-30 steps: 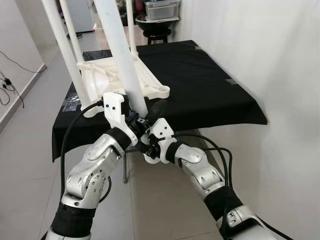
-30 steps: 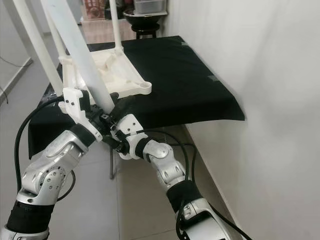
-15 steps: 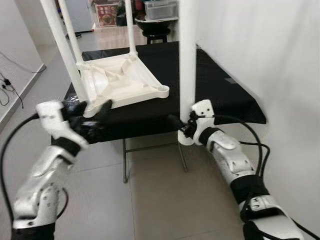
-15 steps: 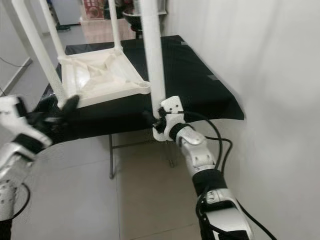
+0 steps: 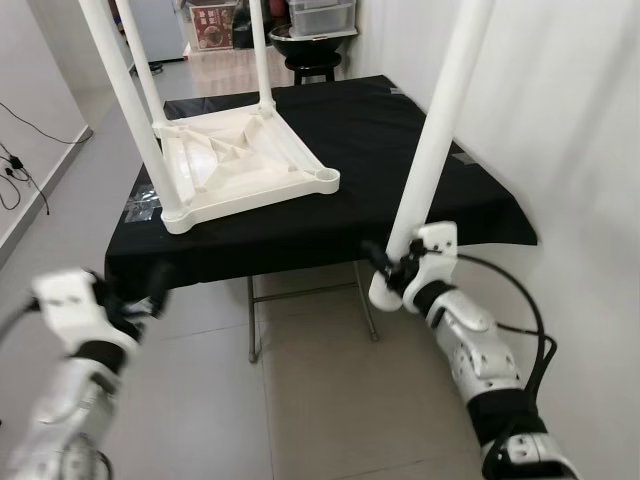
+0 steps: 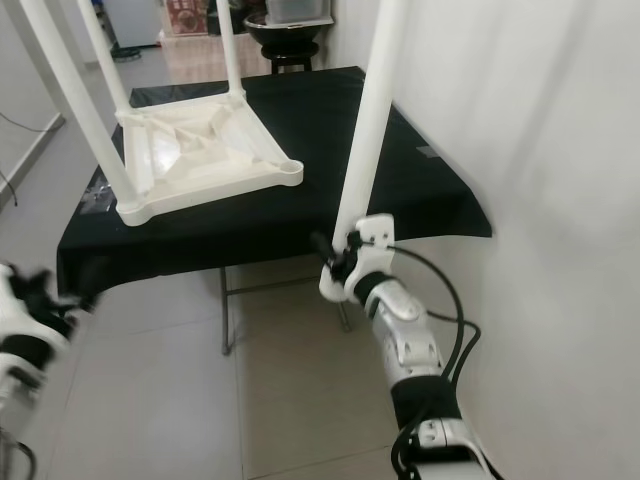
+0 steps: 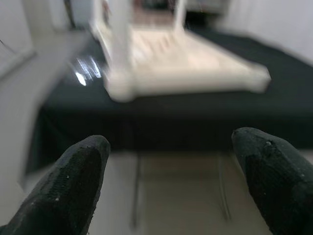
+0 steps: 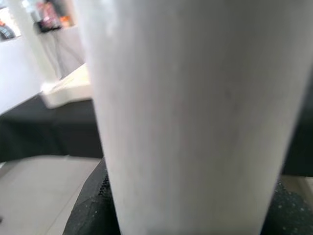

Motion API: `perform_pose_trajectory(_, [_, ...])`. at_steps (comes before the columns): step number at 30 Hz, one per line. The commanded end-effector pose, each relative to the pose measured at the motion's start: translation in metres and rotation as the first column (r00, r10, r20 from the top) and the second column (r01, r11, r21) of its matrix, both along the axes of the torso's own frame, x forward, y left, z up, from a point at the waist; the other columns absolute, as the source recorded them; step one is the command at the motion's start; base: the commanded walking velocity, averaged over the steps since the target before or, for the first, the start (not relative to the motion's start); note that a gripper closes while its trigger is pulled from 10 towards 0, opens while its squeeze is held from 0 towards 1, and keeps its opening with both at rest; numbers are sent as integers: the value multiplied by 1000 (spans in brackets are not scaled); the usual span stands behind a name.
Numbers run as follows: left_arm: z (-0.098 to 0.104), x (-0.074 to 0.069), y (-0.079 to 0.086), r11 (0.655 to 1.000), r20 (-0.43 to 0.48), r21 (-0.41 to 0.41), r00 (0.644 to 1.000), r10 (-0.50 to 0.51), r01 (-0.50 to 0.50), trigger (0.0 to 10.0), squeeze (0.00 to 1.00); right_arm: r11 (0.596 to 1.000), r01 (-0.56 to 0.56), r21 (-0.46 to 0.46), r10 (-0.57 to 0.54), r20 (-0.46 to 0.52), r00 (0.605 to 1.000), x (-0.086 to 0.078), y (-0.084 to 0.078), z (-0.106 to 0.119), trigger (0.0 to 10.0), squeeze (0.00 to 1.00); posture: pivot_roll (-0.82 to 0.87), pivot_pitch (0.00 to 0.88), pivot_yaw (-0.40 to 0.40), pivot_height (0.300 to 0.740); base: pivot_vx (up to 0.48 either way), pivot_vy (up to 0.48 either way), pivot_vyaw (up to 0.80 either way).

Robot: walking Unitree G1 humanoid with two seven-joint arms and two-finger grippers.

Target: Building children table

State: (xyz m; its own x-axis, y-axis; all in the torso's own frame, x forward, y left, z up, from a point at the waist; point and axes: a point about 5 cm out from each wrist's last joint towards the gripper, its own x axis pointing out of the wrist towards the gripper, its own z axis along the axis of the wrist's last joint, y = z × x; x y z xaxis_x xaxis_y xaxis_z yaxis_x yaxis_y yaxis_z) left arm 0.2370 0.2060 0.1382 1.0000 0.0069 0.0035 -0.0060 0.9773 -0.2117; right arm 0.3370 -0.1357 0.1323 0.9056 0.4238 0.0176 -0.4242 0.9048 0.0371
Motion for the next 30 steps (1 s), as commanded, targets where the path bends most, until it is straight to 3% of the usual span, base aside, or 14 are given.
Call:
perform_pose_trajectory(1, [-1,1,-4,1000,-5,30,1000,-7,7,10000,0,1000,-28,-14,29,67,997,1,8,12,10000,0,-75,35,65,740,0,0,0])
perform_pose_trajectory(2, [-5,-1,-14,998,-6,54,999,-34,34,10000,0,999,-46,-24,48,87,995,1,10,14,10000,0,-72,37,65,740,0,0,0])
perform_pose_trajectory(4, [-3,0,-16,996,8,76,999,-44,43,10000,0,999,-50,-19,52,84,995,2,11,13,10000,0,-72,37,65,740,0,0,0])
perform_pose_trajectory(11, [4,6,-1,998,23,53,1000,15,-16,10000,0,998,-49,40,46,68,997,5,13,19,10000,0,-83,37,75,740,0,0,0])
perform_pose_trajectory(16, [6,4,-7,995,21,95,1000,18,-20,10000,0,999,-51,18,49,95,994,3,17,25,10000,0,-79,31,72,740,0,0,0])
perform_pose_trajectory(18, [-2,-14,-20,997,-8,81,1000,-14,15,10000,0,992,-109,69,104,65,992,-12,25,20,10000,0,-74,24,55,740,0,0,0])
perform_pose_trajectory(20, [-4,-17,-22,996,-11,81,1000,-21,22,10000,0,990,-117,84,113,56,992,-15,26,18,10000,0,-74,24,55,740,0,0,0])
perform_pose_trajectory(23, [-9,-25,-24,998,-17,64,1000,-22,23,10000,0,990,-137,23,134,95,986,-24,27,14,10000,0,-89,35,63,740,0,0,0])
perform_pose_trajectory(27, [-6,-22,-29,993,17,117,999,-38,36,10000,0,989,-140,54,134,95,986,-24,24,13,10000,0,-79,51,53,740,0,0,0])
perform_pose_trajectory(30, [-3,-16,-30,994,40,102,998,-47,43,10000,0,986,-150,78,143,89,986,-22,24,15,10000,0,-78,61,47,740,0,0,0])
